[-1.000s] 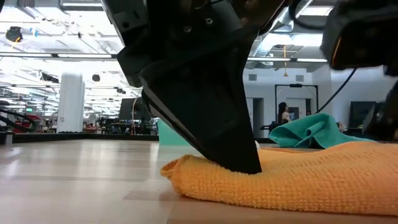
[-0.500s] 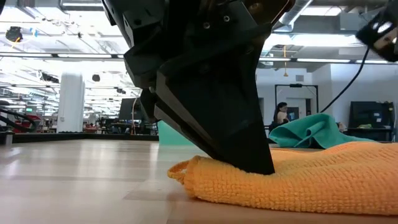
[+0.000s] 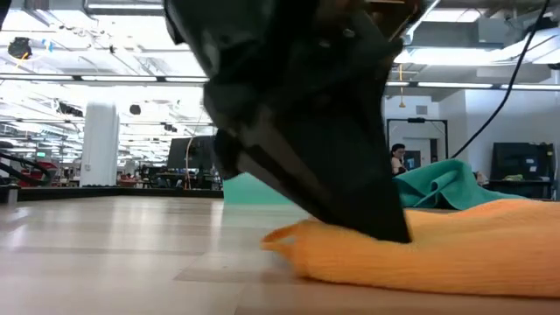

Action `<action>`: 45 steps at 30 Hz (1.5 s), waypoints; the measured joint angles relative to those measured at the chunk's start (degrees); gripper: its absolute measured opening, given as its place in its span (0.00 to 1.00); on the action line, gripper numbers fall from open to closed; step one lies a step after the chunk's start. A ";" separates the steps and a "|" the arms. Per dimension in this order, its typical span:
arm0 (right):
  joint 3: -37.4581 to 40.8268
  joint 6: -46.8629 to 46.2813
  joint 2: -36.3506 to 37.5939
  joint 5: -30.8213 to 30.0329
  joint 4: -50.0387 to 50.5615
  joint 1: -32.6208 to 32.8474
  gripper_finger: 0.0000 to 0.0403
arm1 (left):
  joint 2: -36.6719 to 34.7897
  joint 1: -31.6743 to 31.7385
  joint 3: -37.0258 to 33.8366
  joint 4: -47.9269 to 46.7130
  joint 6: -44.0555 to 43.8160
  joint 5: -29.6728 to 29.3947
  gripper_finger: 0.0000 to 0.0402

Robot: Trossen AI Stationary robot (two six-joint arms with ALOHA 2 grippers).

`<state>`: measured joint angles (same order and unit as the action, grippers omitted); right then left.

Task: Roll microfiber towels into tight, uniform cylinder then place into a basket
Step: Roll the yellow microfiber cloth on the table

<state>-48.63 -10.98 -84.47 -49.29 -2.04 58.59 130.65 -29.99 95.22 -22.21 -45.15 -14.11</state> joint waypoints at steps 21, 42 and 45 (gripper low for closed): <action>-0.91 2.54 -4.06 8.98 5.22 0.41 0.48 | 0.02 4.82 0.02 0.65 1.82 -0.08 0.05; -0.91 -4.15 -19.97 13.12 3.55 -2.39 0.52 | -0.07 4.75 0.04 0.65 1.43 -0.05 0.05; -0.91 -5.91 -19.95 13.36 5.09 -2.79 0.51 | -0.09 4.73 0.04 0.64 1.42 -0.04 0.05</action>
<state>-49.54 -16.89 -104.42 -35.93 3.05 55.80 130.56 -25.26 95.26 -21.57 -43.72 -14.15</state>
